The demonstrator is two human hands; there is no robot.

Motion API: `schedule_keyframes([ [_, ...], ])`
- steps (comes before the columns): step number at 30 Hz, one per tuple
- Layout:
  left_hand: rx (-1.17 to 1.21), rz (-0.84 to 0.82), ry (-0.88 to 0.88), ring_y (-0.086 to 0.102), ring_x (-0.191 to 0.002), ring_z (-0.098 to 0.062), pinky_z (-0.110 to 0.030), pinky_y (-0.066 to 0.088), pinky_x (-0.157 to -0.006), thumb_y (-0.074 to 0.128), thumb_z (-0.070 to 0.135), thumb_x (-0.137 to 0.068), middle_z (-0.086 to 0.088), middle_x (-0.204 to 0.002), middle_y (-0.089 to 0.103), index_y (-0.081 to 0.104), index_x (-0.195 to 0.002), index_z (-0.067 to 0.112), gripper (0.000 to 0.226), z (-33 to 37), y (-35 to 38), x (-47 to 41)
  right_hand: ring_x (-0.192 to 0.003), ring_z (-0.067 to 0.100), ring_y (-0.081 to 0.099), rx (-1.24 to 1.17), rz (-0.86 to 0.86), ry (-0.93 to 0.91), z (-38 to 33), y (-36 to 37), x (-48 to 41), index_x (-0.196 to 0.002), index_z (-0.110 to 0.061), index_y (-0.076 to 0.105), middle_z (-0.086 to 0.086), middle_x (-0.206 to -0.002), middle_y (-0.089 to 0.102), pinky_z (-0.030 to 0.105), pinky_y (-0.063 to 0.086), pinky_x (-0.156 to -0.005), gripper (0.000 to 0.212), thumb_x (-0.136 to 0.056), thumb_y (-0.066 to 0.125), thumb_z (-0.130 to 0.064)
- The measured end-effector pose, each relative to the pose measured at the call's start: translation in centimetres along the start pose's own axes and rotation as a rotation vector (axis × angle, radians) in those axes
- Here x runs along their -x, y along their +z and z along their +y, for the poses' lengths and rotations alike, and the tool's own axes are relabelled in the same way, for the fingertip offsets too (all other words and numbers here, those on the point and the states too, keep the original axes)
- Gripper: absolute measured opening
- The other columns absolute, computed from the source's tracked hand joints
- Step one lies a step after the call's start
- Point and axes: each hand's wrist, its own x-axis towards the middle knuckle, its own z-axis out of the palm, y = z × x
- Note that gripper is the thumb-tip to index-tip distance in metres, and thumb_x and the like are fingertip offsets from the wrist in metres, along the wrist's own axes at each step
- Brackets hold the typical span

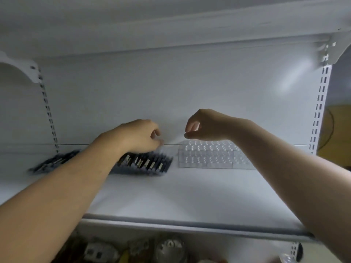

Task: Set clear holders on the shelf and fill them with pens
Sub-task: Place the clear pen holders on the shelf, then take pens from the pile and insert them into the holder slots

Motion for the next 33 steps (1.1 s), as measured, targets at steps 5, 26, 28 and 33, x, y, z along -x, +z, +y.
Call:
schedule_keyframes([
  [5, 0.041, 0.063, -0.140, 0.059, -0.117, -0.019, -0.043, 0.049, -0.105, 0.058, 0.064, -0.096, 0.008, -0.132, 0.062, 0.062, -0.134, 0.030, 0.051, -7.5, -0.6, 2.6, -0.098, 0.012, 0.069, -0.080, 0.008, 0.051, -4.3, 2.3, -0.3, -0.122, -0.024, 0.073, -0.008, -0.114, 0.075, 0.032, 0.054, -0.093, 0.027, -0.099, 0.066, -0.036],
  [26, 0.497, 0.045, -0.431, 0.049, -0.140, -0.020, -0.038, 0.035, -0.120, 0.032, 0.114, -0.049, 0.002, -0.155, 0.053, 0.052, -0.150, 0.026, 0.136, -32.7, 5.3, 7.7, -0.151, 0.035, 0.031, -0.218, -0.053, 0.465, -12.7, 13.2, -2.3, -0.163, -0.025, 0.024, 0.014, -0.164, 0.030, 0.051, 0.031, -0.120, 0.082, -0.098, 0.037, -0.075],
  [28, 0.540, 0.047, -0.430, 0.044, -0.145, -0.019, -0.038, 0.030, -0.122, 0.030, 0.115, -0.046, 0.004, -0.159, 0.047, 0.048, -0.154, 0.028, 0.140, -32.7, 5.3, 7.5, -0.151, 0.036, 0.031, -0.247, -0.043, 0.480, -12.5, 13.4, -2.7, -0.163, -0.024, 0.023, 0.015, -0.165, 0.030, 0.050, 0.032, -0.118, 0.086, -0.097, 0.038, -0.076],
  [33, 0.587, 0.024, -0.345, 0.038, -0.148, -0.016, -0.037, 0.028, -0.122, 0.035, 0.111, -0.051, 0.007, -0.163, 0.042, 0.043, -0.154, 0.036, 0.127, -31.1, 5.1, 6.8, -0.153, 0.033, 0.030, -0.250, -0.051, 0.481, -12.7, 13.7, -3.1, -0.164, -0.026, 0.020, 0.012, -0.167, 0.028, 0.050, 0.030, -0.119, 0.096, -0.090, 0.039, -0.084],
])
